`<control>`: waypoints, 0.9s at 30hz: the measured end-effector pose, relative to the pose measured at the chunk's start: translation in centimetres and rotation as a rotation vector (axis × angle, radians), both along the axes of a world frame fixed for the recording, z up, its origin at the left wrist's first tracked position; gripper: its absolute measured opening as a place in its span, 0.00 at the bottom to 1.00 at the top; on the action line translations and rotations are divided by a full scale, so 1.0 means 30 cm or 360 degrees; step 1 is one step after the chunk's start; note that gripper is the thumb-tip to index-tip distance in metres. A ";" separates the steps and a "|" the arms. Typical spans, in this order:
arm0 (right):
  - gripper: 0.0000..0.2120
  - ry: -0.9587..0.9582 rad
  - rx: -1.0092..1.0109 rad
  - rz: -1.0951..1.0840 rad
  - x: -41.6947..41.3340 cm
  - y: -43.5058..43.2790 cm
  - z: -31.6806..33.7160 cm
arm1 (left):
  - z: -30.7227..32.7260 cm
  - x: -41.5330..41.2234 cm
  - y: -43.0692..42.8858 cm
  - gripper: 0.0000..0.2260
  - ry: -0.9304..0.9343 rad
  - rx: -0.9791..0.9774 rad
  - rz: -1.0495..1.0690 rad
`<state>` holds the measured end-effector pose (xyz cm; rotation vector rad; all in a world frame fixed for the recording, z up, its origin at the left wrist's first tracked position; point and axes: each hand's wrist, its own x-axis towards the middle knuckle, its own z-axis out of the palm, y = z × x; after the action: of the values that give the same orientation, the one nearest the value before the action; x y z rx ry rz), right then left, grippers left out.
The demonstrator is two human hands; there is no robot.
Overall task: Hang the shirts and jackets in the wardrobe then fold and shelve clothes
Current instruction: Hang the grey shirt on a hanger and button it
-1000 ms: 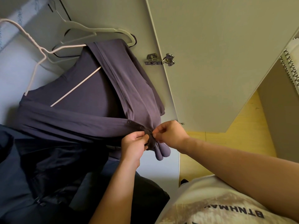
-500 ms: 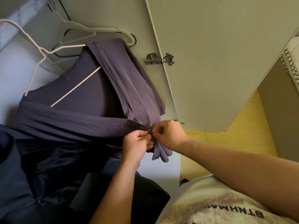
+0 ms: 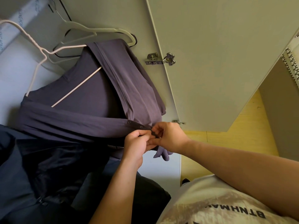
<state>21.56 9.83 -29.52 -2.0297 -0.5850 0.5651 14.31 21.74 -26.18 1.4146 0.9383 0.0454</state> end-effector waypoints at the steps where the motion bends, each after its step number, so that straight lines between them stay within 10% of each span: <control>1: 0.11 0.0003 -0.0009 -0.0010 0.002 0.002 0.001 | -0.003 0.001 0.000 0.05 0.0002 0.0004 -0.0012; 11: 0.06 0.0342 0.0107 -0.0146 0.019 0.008 0.012 | -0.050 -0.025 0.036 0.09 -0.0058 0.0295 -0.0125; 21: 0.06 0.1594 0.0670 -0.0372 0.017 -0.022 0.025 | -0.058 -0.025 0.046 0.11 -0.0218 0.0631 -0.0388; 27: 0.03 0.1520 0.0616 -0.0424 0.027 -0.029 0.027 | -0.062 -0.014 0.033 0.09 -0.0226 0.0286 -0.0292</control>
<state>22.36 8.96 -28.70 -1.2350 0.1499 1.0551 13.88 22.73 -28.06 1.6365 0.6980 0.0932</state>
